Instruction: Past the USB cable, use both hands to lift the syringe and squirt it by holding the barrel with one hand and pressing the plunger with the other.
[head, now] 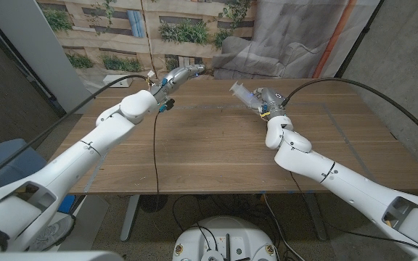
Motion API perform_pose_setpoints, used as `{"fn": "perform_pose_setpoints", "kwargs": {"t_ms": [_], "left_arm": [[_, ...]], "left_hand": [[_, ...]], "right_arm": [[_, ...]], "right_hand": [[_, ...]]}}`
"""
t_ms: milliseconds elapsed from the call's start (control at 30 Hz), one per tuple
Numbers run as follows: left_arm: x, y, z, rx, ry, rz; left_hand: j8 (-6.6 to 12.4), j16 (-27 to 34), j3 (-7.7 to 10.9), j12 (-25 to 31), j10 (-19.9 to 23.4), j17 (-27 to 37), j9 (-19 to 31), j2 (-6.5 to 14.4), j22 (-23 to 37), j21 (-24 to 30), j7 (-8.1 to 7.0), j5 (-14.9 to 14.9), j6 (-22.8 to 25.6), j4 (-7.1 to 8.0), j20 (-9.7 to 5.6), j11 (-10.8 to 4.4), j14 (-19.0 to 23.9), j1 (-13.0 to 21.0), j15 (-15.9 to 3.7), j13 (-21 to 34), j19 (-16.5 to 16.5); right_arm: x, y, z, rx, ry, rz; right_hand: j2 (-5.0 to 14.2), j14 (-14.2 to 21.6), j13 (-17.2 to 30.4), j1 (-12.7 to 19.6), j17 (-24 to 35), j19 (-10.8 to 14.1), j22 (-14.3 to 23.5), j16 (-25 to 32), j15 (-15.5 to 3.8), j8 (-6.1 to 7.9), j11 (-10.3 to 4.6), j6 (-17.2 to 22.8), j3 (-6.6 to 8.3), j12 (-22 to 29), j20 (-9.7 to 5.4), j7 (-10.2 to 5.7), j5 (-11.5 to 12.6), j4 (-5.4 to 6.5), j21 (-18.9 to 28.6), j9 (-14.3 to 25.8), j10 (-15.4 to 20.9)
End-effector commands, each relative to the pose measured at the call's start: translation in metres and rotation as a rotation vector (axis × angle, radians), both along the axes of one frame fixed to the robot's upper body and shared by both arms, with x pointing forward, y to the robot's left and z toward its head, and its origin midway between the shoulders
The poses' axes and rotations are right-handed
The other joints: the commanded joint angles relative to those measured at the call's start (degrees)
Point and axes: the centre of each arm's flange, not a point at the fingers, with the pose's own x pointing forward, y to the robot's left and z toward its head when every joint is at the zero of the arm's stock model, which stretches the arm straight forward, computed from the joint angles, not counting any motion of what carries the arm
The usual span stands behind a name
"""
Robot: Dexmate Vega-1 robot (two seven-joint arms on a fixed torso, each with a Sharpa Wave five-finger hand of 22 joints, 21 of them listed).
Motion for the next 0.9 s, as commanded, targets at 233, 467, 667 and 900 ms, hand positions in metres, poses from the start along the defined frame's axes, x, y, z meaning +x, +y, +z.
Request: {"fn": "perform_pose_setpoints", "kwargs": {"t_ms": [233, 467, 667, 900], "left_arm": [[0.014, 0.022, -0.051, -0.276, 0.061, 0.036], [0.017, 0.029, -0.069, -0.368, 0.08, 0.047], [0.02, 0.036, -0.085, -0.435, 0.091, 0.069], [0.024, 0.04, -0.101, -0.518, 0.105, 0.072]], "left_hand": [[-0.02, -0.3, -0.21, -0.2, -0.8, 0.1, 0.1, 4.0, 0.2, 0.5, -0.18, 0.2, -0.4, -0.39, -2.58, 0.11, -0.3, 0.5, -1.37, 0.0, 0.3], [-0.01, -0.2, -0.31, -0.2, -0.8, 0.1, 0.1, 4.0, 0.2, 0.5, -0.23, 0.2, -0.4, -0.53, -2.58, 0.12, -0.4, 0.6, -1.32, 0.1, 0.3], [-0.01, -0.2, -0.39, -0.2, -0.9, 0.1, 0.1, 4.0, 0.2, 0.5, -0.32, 0.2, -0.4, -0.64, -2.61, 0.11, -0.4, 0.7, -1.32, 0.1, 0.4], [0.01, -0.2, -0.48, -0.1, -0.9, 0.1, 0.1, 4.0, 0.2, 0.5, -0.34, 0.2, -0.5, -0.8, -2.66, 0.07, -0.5, 0.8, -1.4, 0.1, 0.4]], "right_arm": [[0.004, -0.005, 0.015, -0.258, 0.075, -0.084], [0.008, -0.004, 0.019, -0.326, 0.11, -0.081], [0.01, -0.003, 0.021, -0.362, 0.143, -0.071], [0.017, 0.003, 0.02, -0.382, 0.187, -0.041]], "right_hand": [[8.09, -0.7, 0.5, 5.7, -0.1, -0.6, 0.1, -0.8, -8.55, -0.13, -2.85, 2.0, -0.02, -0.1, -5.71, -2.2, 0.3, 0.28, -0.1, 0.3, 2.1], [8.09, -0.7, 0.7, 5.5, 0.1, -0.3, 0.2, -0.7, -8.57, -0.31, -2.92, 1.8, -0.21, -0.1, -5.48, -2.21, 0.3, 0.37, 0.0, 0.3, 2.1], [8.06, -0.7, 0.8, 5.2, 0.2, -0.3, 0.2, -0.8, -8.48, -0.43, -2.95, 1.7, -0.32, -0.1, -5.43, -2.23, 0.3, 0.41, 0.1, 0.3, 2.0], [7.98, -0.8, 0.8, 5.0, 0.3, -0.3, 0.2, -0.9, -8.47, -0.57, -2.95, 1.5, -0.48, -0.4, -5.41, -2.28, 0.3, 0.44, 0.1, 0.3, 1.6]]}}
